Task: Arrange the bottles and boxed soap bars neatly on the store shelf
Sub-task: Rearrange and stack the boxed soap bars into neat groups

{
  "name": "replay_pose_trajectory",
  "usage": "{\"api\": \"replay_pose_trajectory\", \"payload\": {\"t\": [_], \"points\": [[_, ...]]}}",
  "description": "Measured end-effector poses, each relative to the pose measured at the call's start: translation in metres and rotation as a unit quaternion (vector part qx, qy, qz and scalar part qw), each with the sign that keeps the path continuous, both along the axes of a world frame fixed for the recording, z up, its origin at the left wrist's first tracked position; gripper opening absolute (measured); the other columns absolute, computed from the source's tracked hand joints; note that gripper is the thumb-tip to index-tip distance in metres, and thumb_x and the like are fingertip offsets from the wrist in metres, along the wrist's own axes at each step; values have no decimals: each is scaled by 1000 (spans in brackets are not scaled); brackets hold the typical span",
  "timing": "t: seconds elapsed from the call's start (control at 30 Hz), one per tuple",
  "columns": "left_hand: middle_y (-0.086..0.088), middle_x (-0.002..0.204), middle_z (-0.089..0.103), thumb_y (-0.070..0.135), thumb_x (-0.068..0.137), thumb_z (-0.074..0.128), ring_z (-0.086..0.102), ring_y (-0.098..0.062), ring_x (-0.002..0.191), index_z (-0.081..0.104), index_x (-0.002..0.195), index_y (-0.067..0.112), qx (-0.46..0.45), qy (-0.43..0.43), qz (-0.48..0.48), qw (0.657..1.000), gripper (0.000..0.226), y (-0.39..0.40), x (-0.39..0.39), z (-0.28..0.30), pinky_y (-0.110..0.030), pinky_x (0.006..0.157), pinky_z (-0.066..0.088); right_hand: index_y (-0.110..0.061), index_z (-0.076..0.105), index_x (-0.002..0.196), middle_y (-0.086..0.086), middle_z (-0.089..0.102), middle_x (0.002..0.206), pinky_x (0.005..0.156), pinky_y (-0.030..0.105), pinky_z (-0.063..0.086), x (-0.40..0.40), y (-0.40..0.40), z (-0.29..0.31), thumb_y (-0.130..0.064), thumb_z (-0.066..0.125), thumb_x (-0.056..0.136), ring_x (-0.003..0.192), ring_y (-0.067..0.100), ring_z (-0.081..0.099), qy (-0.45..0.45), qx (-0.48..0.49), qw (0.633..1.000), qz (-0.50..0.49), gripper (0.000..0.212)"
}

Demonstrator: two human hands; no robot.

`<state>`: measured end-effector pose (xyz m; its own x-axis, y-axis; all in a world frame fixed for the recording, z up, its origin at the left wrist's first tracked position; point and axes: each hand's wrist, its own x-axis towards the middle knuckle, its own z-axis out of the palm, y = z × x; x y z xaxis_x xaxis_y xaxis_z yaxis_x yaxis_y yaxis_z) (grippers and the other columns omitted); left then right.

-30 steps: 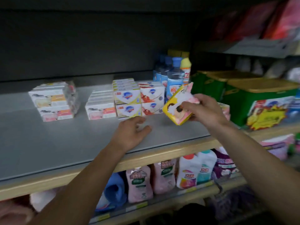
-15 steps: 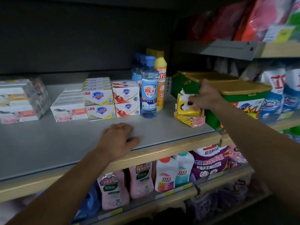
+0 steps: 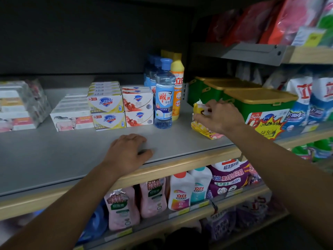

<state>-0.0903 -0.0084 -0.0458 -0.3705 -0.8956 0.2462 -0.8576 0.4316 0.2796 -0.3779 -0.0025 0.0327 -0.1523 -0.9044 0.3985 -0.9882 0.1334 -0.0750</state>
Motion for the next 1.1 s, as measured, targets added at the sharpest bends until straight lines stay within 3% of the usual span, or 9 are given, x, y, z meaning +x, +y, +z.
{"api": "replay_pose_trajectory", "payload": {"t": [0.13,0.37,0.5,0.67,0.8,0.97,1.1], "points": [[4,139,52,55,90,53,45,-21,127,54,133,23,1,4,-1,1000,54,0,0,0,-37,108,34,-13,62,122,16,65,111,89,38,46,4,-2,3,-42,63,85,103,35,60,-38,-15,999,9,47],[3,139,52,53,89,55,45,-21,127,54,133,22,1,15,-3,1000,53,-1,2,-1,-38,108,35,-16,58,135,15,66,120,89,39,51,-6,-5,9,-20,60,87,109,37,60,-33,25,999,29,48],[4,138,53,53,90,54,45,-22,126,55,132,22,-3,8,-5,1000,53,0,1,-1,-37,108,35,-14,55,137,19,61,124,90,41,50,-9,-5,0,-20,54,92,110,39,57,-29,17,998,45,46],[5,140,53,64,80,40,45,-21,128,56,133,21,14,12,-8,1000,70,6,2,4,-33,109,34,-19,50,142,13,51,141,111,43,34,-11,0,-2,-37,56,93,132,37,41,-8,12,999,34,53],[-1,144,50,52,88,56,46,-21,130,51,138,19,34,25,-15,999,61,4,4,8,-31,109,35,-22,47,142,11,50,143,114,44,29,-8,1,-1,-41,57,92,135,34,39,12,23,999,34,55],[-2,141,53,41,87,64,53,-18,122,53,136,18,29,75,-8,997,55,4,20,17,-20,96,34,-14,50,140,13,54,138,113,43,31,20,8,5,-37,59,90,132,35,42,7,-36,998,53,56],[-3,140,55,38,87,66,51,-20,126,56,134,18,10,98,24,995,51,9,59,24,-24,102,35,-12,54,138,15,60,129,99,38,42,76,12,5,-30,63,90,122,35,51,-75,-77,983,148,52]]}}
